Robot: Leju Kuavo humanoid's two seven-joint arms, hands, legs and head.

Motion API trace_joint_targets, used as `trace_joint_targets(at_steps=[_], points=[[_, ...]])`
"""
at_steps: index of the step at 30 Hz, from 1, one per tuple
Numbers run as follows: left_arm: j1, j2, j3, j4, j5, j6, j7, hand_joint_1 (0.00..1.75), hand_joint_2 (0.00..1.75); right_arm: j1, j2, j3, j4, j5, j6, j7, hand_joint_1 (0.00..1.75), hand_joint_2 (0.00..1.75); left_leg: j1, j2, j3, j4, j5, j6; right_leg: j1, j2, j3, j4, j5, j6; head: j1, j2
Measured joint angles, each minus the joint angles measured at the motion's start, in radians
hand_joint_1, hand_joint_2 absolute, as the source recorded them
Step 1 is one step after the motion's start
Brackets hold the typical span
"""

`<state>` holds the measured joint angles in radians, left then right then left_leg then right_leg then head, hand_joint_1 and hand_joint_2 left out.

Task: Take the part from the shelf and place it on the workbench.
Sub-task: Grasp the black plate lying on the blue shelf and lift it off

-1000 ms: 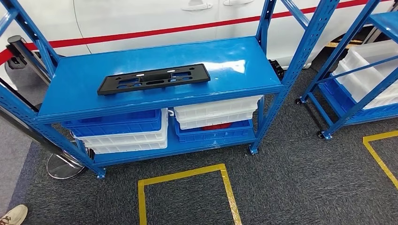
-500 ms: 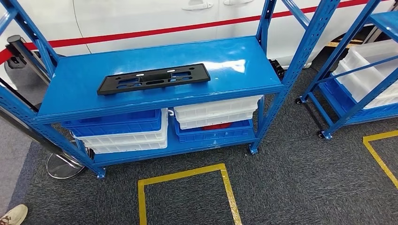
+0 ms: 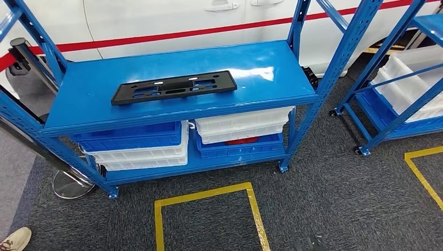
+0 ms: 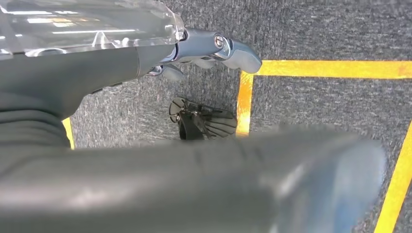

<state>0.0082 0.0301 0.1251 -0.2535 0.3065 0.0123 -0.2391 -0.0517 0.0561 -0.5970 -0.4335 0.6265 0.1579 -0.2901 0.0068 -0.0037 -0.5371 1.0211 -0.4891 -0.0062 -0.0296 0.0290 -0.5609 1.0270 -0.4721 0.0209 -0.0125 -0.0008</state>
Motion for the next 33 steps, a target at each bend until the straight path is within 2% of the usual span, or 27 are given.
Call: trace_joint_targets(at_steps=[2,3,4,7,8,9,10,11,13,14,18,20,22,23,24,25,27,28,29,30,33], points=[[-0.002,0.0,0.004,0.002,0.002,0.001,-0.001,0.0,0.0,-0.003,-0.001,0.023,-0.065,-0.028,0.009,-0.019,0.0,0.0,0.002,0.002,0.004,-0.012,0.008,0.011,0.001,-0.002,0.001,-0.001,0.001,0.009,0.0,0.0],[-0.003,0.0,0.006,0.003,0.003,0.002,-0.002,0.0,0.0,-0.005,-0.002,0.037,-0.098,-0.043,0.015,-0.029,0.0,0.0,0.004,0.005,0.008,-0.021,0.015,0.017,0.002,-0.006,-0.004,0.01,-0.009,0.011,0.001,0.0],[-0.004,0.0,0.007,0.003,0.004,0.002,-0.002,0.0,0.0,-0.008,-0.003,0.05,-0.132,-0.057,0.021,-0.037,0.0,0.0,0.008,0.007,0.012,-0.031,0.021,0.022,0.004,-0.01,-0.018,0.04,-0.029,0.013,0.002,0.0],[-0.005,0.0,0.012,0.005,0.006,0.003,-0.003,0.0,0.0,-0.014,-0.004,0.091,-0.222,-0.094,0.041,-0.059,0.0,0.0,0.011,0.013,0.012,-0.038,0.027,0.029,0.003,-0.017,-0.104,0.217,-0.114,0.017,0.004,0.0],[-0.005,0.0,0.014,0.006,0.007,0.003,-0.003,0.0,0.0,-0.015,-0.005,0.105,-0.251,-0.105,0.047,-0.066,0.0,0.0,0.011,0.014,0.011,-0.036,0.027,0.028,0.002,-0.017,-0.125,0.257,-0.122,0.019,0.004,0.0],[-0.005,-0.001,0.016,0.007,0.008,0.004,-0.003,0.0,0.0,-0.017,-0.006,0.121,-0.282,-0.118,0.054,-0.073,0.0,0.0,0.012,0.014,0.012,-0.035,0.026,0.027,0.0,-0.018,-0.127,0.259,-0.108,0.021,0.004,0.0],[-0.005,-0.002,0.018,0.008,0.008,0.004,-0.003,0.0,0.0,-0.019,-0.008,0.136,-0.315,-0.13,0.06,-0.081,0.0,0.0,0.013,0.014,0.012,-0.032,0.024,0.024,-0.002,-0.02,-0.111,0.223,-0.077,0.022,0.004,0.0],[-0.005,-0.003,0.02,0.008,0.009,0.005,-0.003,0.0,0.0,-0.023,-0.01,0.152,-0.349,-0.143,0.067,-0.089,0.0,0.0,0.015,0.014,0.013,-0.028,0.02,0.019,-0.005,-0.023,-0.081,0.158,-0.038,0.023,0.004,0.0],[-0.006,-0.004,0.024,0.008,0.01,0.006,-0.004,0.0,0.0,-0.036,-0.013,0.185,-0.414,-0.168,0.081,-0.104,0.0,0.0,0.013,0.013,0.01,-0.016,0.011,0.004,-0.003,-0.029,-0.029,0.042,0.008,0.019,0.004,0.0],[-0.008,-0.004,0.026,0.009,0.011,0.007,-0.004,0.0,0.0,-0.041,-0.014,0.201,-0.445,-0.179,0.087,-0.111,0.0,0.0,0.011,0.014,0.007,-0.011,0.008,-0.003,-0.001,-0.03,-0.019,0.015,0.013,0.014,0.003,0.0],[-0.011,-0.006,0.038,0.011,0.015,0.012,-0.006,0.0,0.0,-0.052,-0.019,0.27,-0.574,-0.231,0.115,-0.141,0.0,0.0,0.015,0.013,0.0,0.0,-0.003,-0.026,0.004,-0.028,-0.023,0.007,0.01,-0.016,0.002,0.0],[-0.012,-0.007,0.044,0.013,0.017,0.014,-0.008,0.0,0.0,-0.062,-0.022,0.306,-0.641,-0.26,0.131,-0.158,0.0,0.0,0.017,0.012,-0.034,0.076,-0.051,-0.031,0.004,-0.028,-0.022,0.004,0.013,-0.028,0.001,0.0],[-0.013,-0.007,0.049,0.014,0.018,0.015,-0.01,0.0,0.0,-0.071,-0.026,0.341,-0.703,-0.29,0.146,-0.174,0.0,0.0,0.016,0.012,-0.099,0.212,-0.11,-0.031,0.009,-0.028,-0.023,0.004,0.012,-0.033,0.001,0.0],[-0.013,-0.008,0.053,0.015,0.018,0.015,-0.011,0.0,0.0,-0.074,-0.028,0.36,-0.734,-0.304,0.154,-0.181,0.0,0.0,0.016,0.012,-0.125,0.262,-0.123,-0.03,0.012,-0.028,-0.022,0.004,0.011,-0.035,0.001,0.0],[-0.012,-0.008,0.056,0.016,0.019,0.016,-0.012,0.0,0.0,-0.076,-0.03,0.378,-0.764,-0.318,0.161,-0.188,0.0,0.0,0.016,0.012,-0.136,0.279,-0.115,-0.027,0.015,-0.027,-0.021,0.005,0.011,-0.036,0.001,0.0],[-0.012,-0.009,0.06,0.017,0.019,0.016,-0.012,0.0,0.0,-0.079,-0.032,0.397,-0.793,-0.331,0.167,-0.196,0.0,0.0,0.015,0.012,-0.128,0.255,-0.088,-0.023,0.017,-0.025,-0.019,0.005,0.01,-0.036,0.001,0.0],[-0.013,-0.01,0.068,0.019,0.02,0.017,-0.013,0.0,0.0,-0.088,-0.037,0.44,-0.856,-0.359,0.181,-0.212,0.0,0.0,0.012,0.009,-0.075,0.126,-0.012,-0.01,0.019,-0.022,-0.015,0.005,0.008,-0.035,0.001,0.0],[-0.014,-0.01,0.072,0.02,0.021,0.018,-0.014,0.0,0.0,-0.094,-0.04,0.461,-0.886,-0.374,0.186,-0.221,0.0,0.0,0.009,0.007,-0.05,0.065,0.012,-0.004,0.021,-0.021,-0.015,0.006,0.007,-0.033,0.001,0.0],[-0.015,-0.01,0.076,0.02,0.021,0.019,-0.015,0.0,0.0,-0.098,-0.044,0.482,-0.917,-0.388,0.192,-0.229,0.0,0.0,0.005,0.006,-0.034,0.025,0.024,0.001,0.021,-0.02,-0.017,0.006,0.008,-0.029,0.001,0.0],[-0.016,-0.011,0.08,0.021,0.022,0.02,-0.015,0.0,0.0,-0.101,-0.047,0.501,-0.944,-0.402,0.198,-0.237,0.0,0.0,0.002,0.005,-0.03,0.01,0.023,0.004,0.021,-0.02,-0.02,0.007,0.009,-0.024,0.001,0.0],[-0.018,-0.015,0.093,0.022,0.025,0.023,-0.016,0.0,0.0,-0.104,-0.061,0.562,-1.029,-0.442,0.212,-0.262,0.0,0.0,0.002,0.007,-0.028,-0.003,0.029,0.016,0.019,-0.021,-0.024,0.009,0.006,-0.006,0.002,0.0]])
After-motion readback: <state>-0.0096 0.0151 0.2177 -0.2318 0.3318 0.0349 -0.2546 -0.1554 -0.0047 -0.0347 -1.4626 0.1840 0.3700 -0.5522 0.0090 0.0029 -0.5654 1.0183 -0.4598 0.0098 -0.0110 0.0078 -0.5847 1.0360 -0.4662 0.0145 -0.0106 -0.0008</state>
